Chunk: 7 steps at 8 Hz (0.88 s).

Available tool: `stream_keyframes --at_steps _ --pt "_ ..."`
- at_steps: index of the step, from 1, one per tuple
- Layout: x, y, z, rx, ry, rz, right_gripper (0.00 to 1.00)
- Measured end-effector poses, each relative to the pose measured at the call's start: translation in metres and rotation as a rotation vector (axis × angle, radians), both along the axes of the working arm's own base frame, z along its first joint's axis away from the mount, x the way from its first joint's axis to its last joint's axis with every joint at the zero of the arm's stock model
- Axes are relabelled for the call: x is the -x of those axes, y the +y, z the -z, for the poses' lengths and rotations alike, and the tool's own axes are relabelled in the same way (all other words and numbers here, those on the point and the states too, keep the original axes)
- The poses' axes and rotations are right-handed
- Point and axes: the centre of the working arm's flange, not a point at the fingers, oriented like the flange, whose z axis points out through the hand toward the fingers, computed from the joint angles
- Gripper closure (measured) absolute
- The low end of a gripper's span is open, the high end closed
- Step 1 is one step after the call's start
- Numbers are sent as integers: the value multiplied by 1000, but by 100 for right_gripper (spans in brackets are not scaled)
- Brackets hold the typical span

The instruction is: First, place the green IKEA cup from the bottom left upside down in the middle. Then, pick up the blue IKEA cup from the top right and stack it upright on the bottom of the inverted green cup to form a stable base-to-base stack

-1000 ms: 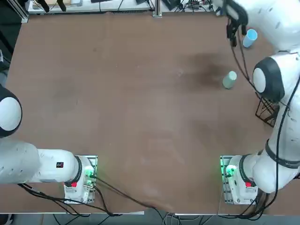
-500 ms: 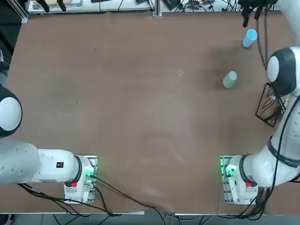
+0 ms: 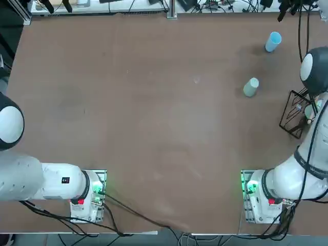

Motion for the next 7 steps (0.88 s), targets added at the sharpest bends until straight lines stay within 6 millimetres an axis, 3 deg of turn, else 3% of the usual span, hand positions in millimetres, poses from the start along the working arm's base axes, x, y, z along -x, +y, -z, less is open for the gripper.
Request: stream_keyframes --at_steps 3,7 --pt "-17 -15 79 5 -36 -19 2" --pt "-21 -17 139 20 -10 -85 7"
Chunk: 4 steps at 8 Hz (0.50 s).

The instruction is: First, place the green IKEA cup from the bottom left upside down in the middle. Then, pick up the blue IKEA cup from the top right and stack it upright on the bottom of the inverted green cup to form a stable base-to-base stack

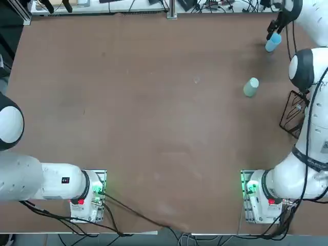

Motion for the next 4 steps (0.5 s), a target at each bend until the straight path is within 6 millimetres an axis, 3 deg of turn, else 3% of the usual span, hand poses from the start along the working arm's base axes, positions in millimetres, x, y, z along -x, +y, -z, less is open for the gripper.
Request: stream_keyframes --at_steps 2,3,4 --pt "-1 -2 24 10 4 -41 12" --pt "-1 -4 32 14 4 -47 27" --pt "-1 -5 38 16 6 -47 31"
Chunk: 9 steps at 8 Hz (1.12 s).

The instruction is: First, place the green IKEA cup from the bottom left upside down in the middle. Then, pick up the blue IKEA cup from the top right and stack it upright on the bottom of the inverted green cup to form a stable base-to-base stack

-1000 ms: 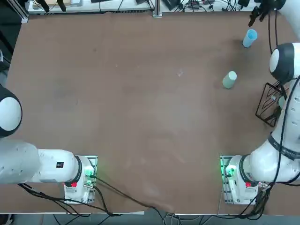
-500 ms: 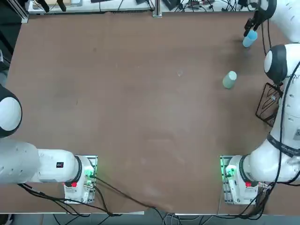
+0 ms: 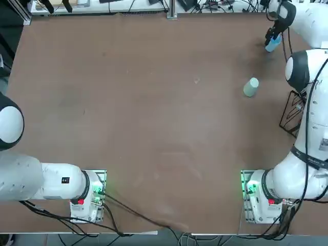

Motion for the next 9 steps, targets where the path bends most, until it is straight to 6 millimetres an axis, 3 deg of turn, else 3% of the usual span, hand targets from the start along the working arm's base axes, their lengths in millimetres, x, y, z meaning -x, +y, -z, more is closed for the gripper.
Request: stream_keyframes --at_steps 1,2,4,5,7,9 --pt "1 0 6 1 6 -1 37" --pt "1 -1 13 2 10 -1 61" --pt "4 -2 22 4 16 -2 78" --pt "2 -3 18 8 6 -3 97" --pt "3 3 -9 -11 15 -16 96" --pt "10 24 -68 -60 51 -3 96"
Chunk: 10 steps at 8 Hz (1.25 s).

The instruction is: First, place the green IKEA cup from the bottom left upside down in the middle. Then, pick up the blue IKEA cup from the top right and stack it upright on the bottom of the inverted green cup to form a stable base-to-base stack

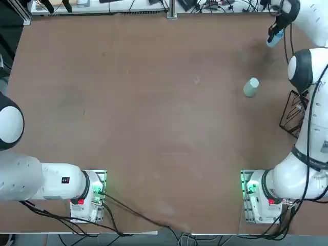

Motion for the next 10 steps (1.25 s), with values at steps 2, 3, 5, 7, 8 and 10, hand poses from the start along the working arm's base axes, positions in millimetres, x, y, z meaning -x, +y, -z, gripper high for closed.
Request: stream_keyframes --at_steps 2,3,5,7,8,10 --pt "13 36 -62 -33 12 71 96" --pt "21 57 -82 -43 6 109 96" --pt "36 87 -103 -58 0 166 96" --pt "47 95 -116 -68 -5 203 96" --pt "53 99 -122 -74 -6 220 96" --pt "70 107 -129 -77 -12 256 96"
